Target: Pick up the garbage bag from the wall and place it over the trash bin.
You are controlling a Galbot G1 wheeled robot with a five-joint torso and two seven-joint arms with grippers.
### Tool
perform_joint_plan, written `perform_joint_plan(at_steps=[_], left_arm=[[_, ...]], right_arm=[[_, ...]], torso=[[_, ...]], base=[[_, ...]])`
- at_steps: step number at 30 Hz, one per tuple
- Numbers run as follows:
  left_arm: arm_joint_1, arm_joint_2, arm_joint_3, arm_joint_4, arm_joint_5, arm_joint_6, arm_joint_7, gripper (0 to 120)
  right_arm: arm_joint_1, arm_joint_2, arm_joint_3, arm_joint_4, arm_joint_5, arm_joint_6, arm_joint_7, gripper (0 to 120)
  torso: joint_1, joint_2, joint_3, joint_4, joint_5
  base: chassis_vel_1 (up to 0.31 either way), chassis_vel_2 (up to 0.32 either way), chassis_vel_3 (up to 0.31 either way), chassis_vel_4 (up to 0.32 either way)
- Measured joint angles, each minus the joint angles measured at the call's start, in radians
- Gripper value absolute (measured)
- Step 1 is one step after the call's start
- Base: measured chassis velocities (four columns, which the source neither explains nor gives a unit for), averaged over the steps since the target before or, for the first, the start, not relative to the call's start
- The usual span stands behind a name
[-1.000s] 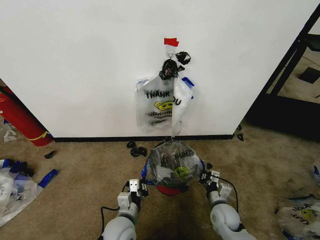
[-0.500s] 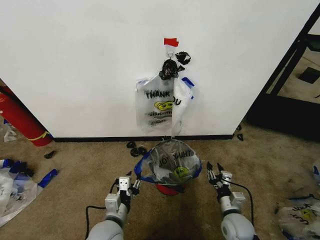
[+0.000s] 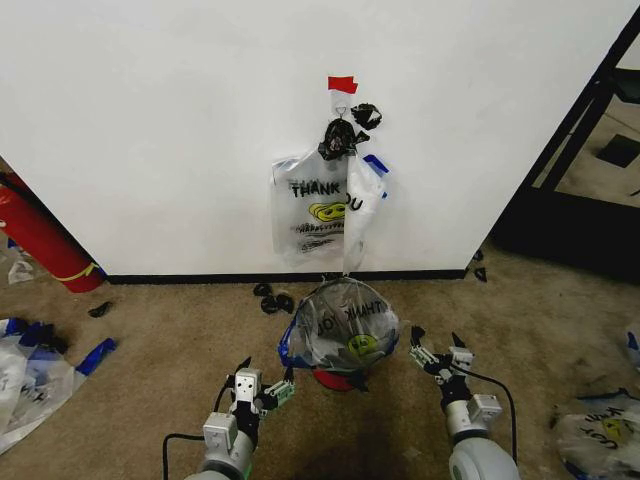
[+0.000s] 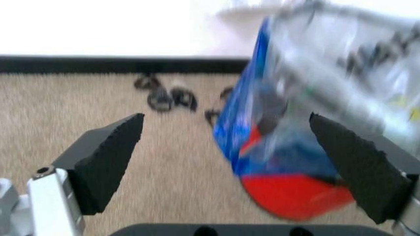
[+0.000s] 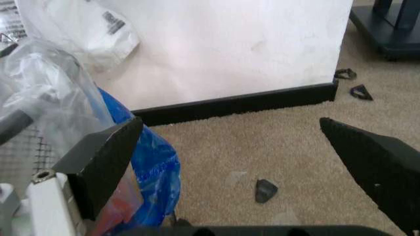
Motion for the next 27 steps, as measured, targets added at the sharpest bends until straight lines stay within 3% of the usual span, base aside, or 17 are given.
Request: perform_joint_plan(at_steps=[7, 13, 15, 16, 19, 20, 24, 27], left_arm=[[-0.05, 0.066, -0.008, -0.082, -0.065, -0.009, 0.017, 100], [-0.211, 0.166, 0.051, -0.061, -0.182, 0.041, 0.09, 100], [-0.286, 0.192, 0.082, -0.036, -0.242, 0.07, 0.107, 100], [-0.343, 0.206, 0.114, -0.013, -0.282, 0.086, 0.114, 100], [-0.583, 0.224, 0.226, 0.078, -0.414, 0.133, 0.126, 100], [-0.583, 0.224, 0.226, 0.078, -0.414, 0.133, 0.126, 100], [-0.802, 0.201, 0.386, 0.202, -0.513, 0.164, 0.138, 100], [-0.868, 0.175, 0.44, 0.258, -0.544, 0.182, 0.141, 100]], right_arm=[[-0.026, 0.01, 0.018, 0.036, 0.007, 0.026, 0.0, 100], [-0.075, 0.022, 0.042, 0.117, -0.005, 0.039, -0.009, 100], [-0.09, 0.024, 0.043, 0.14, -0.015, 0.041, -0.013, 100], [-0.101, 0.027, 0.044, 0.155, -0.019, 0.041, -0.016, 100], [-0.133, 0.04, 0.049, 0.192, -0.03, 0.041, -0.019, 100], [-0.133, 0.04, 0.049, 0.192, -0.03, 0.041, -0.019, 100], [-0.171, 0.057, 0.059, 0.221, -0.033, 0.042, -0.019, 100], [-0.191, 0.063, 0.064, 0.229, -0.034, 0.044, -0.019, 100]], torso=[[0.0, 0.0, 0.0, 0.0, 0.0002], [0.0, 0.0, 0.0, -0.0003, -0.0001], [0.0, 0.0, 0.0, -0.0004, -0.0001], [0.0, 0.0, 0.0, 0.0006, 0.0], [0.0, 0.0, 0.0, -0.001, -0.0001], [0.0, 0.0, 0.0, -0.001, -0.0001], [0.0, 0.0, 0.0, -0.0002, -0.0001], [0.0, 0.0, 0.0, -0.0001, -0.0001]], base=[[0.0, 0.0, 0.0, 0.0], [0.0, 0.0, 0.0, 0.0], [0.0, 0.0, 0.0, 0.0], [0.0, 0.0, 0.0, 0.0], [0.0, 0.0, 0.0, 0.0], [0.0, 0.0, 0.0, 0.0], [0.0, 0.0, 0.0, 0.0], [0.0, 0.0, 0.0, 0.0]])
